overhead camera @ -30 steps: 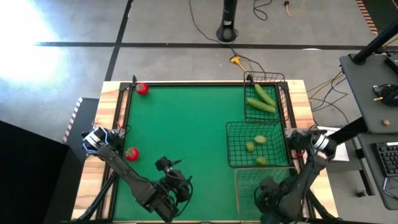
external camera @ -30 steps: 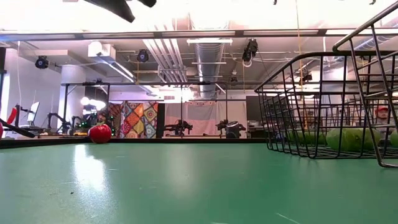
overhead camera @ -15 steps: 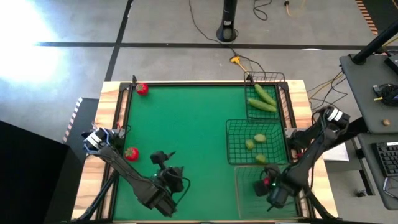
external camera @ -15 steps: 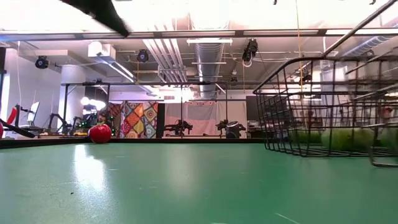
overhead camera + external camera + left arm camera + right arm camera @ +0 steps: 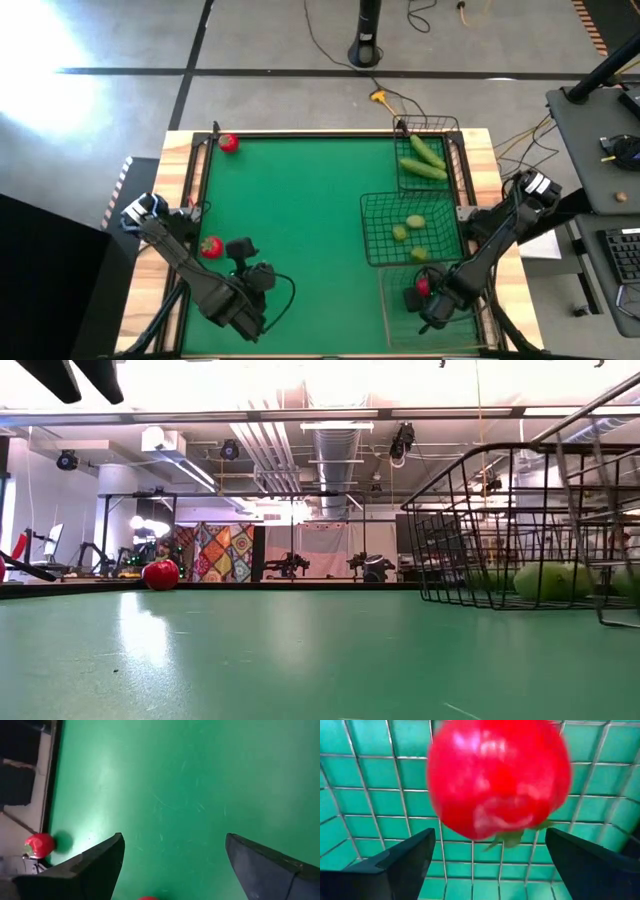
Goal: Sort produce into baskets
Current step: Put the middle tomato into the gold wire basket, then put the bottom tomato into the gold wire basket
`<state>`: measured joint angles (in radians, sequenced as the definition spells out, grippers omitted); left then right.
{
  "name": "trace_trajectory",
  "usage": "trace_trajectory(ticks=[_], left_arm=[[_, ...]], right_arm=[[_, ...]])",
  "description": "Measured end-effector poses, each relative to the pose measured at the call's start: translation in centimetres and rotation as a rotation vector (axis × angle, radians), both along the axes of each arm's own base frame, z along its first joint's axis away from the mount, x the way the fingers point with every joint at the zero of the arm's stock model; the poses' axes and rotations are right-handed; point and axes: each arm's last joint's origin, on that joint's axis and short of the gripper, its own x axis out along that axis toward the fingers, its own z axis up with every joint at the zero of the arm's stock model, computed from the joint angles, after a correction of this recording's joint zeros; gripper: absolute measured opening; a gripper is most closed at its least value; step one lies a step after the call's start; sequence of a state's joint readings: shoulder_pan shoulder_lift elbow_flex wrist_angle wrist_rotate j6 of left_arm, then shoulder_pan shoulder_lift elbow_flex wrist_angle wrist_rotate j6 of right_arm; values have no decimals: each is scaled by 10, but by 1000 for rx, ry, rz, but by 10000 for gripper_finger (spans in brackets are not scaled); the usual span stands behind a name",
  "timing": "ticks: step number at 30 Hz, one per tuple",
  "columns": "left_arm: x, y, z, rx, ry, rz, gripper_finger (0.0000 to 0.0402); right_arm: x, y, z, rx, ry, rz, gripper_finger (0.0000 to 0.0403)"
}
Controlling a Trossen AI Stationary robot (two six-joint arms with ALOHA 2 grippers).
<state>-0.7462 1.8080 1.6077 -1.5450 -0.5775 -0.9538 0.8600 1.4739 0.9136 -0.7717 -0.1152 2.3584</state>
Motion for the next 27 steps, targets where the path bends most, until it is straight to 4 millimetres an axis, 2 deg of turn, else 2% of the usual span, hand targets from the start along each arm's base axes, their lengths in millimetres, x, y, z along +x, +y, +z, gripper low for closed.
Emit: trace_trajectory(ticks=[7,10,13,16,20,24,27], left_arm=[[-4,6,8,-38,43,-55,326],[-7,22,13,-59,66,-49,326],[-6,41,9,-89,68,-37,326],[3,60,-5,-209,58,-46,326],[9,95,-24,-289,92,12,326],[2,130,-28,-272,181,103,326],[-3,148,-26,-285,213,144,326]], right_arm=[[13,16,44,40,-20,25,372],[17,20,74,31,-37,35,372],[17,16,106,-64,-89,23,373],[18,2,140,-227,-181,15,373],[24,-29,177,-424,-282,82,373],[43,-63,195,-555,-432,181,373],[60,-88,200,-626,-461,273,373]])
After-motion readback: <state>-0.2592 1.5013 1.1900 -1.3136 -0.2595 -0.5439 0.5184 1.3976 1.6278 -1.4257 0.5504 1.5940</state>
